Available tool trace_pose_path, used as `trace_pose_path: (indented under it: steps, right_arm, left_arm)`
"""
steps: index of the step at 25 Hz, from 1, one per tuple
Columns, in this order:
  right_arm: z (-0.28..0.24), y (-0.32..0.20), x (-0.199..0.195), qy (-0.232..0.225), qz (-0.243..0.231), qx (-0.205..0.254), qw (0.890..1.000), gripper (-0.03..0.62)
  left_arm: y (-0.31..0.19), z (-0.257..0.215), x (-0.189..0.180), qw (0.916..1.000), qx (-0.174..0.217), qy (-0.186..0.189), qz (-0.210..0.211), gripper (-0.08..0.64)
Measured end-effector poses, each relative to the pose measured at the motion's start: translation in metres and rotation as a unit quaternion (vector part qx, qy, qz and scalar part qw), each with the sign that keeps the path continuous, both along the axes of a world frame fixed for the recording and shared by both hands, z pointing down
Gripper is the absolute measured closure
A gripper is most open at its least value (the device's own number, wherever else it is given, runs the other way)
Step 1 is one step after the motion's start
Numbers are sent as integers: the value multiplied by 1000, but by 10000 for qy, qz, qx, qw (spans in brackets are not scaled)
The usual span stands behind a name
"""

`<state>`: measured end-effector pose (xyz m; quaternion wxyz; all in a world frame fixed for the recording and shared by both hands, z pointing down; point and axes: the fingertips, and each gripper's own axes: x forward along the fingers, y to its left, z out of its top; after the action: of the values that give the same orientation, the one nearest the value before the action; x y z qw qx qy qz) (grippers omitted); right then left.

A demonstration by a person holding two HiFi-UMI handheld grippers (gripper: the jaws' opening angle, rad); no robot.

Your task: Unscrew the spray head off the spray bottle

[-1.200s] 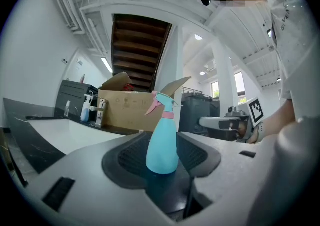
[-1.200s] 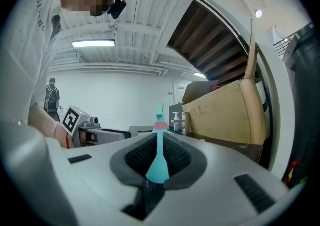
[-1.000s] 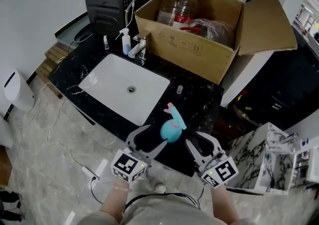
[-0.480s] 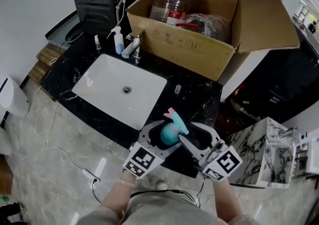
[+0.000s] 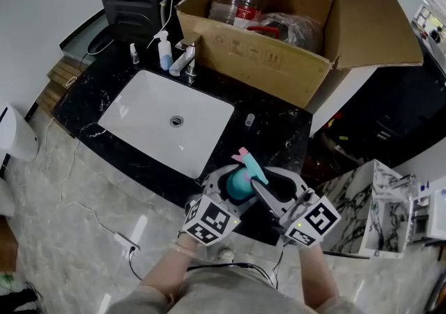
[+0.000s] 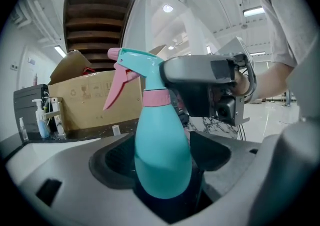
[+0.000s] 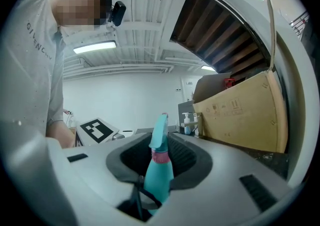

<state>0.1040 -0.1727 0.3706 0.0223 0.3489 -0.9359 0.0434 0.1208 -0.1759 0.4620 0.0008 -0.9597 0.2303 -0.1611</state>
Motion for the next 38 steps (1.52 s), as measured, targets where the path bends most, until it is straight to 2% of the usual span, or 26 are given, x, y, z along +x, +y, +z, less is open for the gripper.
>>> trace_pose_path:
  steps: [4, 6, 9, 12, 16, 26, 32, 34, 36, 38]
  right_arm:
    - [1, 0, 1, 86, -287, -11, 9996, 485]
    - [1, 0, 2, 133, -532, -59, 9985, 511]
    - [1, 0, 3, 172, -923, -190, 9954, 511]
    - [2, 1, 6, 254, -1045, -304, 9937, 508]
    - [5, 8, 19, 193, -803, -329, 9960, 508]
    - [7, -9, 37, -461, -63, -566, 9973, 514]
    - [7, -26, 39, -457, 555, -599, 9956, 520]
    - [2, -17, 41, -531, 655, -545, 9950, 494]
    - [-2, -1, 38, -575, 615, -547, 9949, 417]
    - [-5, 15, 27, -594, 482, -622, 9951, 374]
  left_arm:
    - [1, 0, -1, 9998, -85, -12, 164, 217]
    - [2, 0, -1, 9996, -100, 24, 258, 221]
    - [3, 0, -2, 9993, -101, 60, 347, 222]
    - [3, 0, -2, 9993, -123, 83, 347, 222]
    - [4, 0, -2, 9992, -161, 89, 364, 222]
    - [5, 0, -4, 9990, -192, 117, 394, 225]
    - [5, 0, -6, 9991, -220, 142, 342, 227]
    - [6, 1, -6, 9991, -249, 148, 309, 227]
    - [6, 2, -6, 9991, -267, 144, 297, 227]
    - [7, 2, -6, 9991, -268, 140, 291, 227]
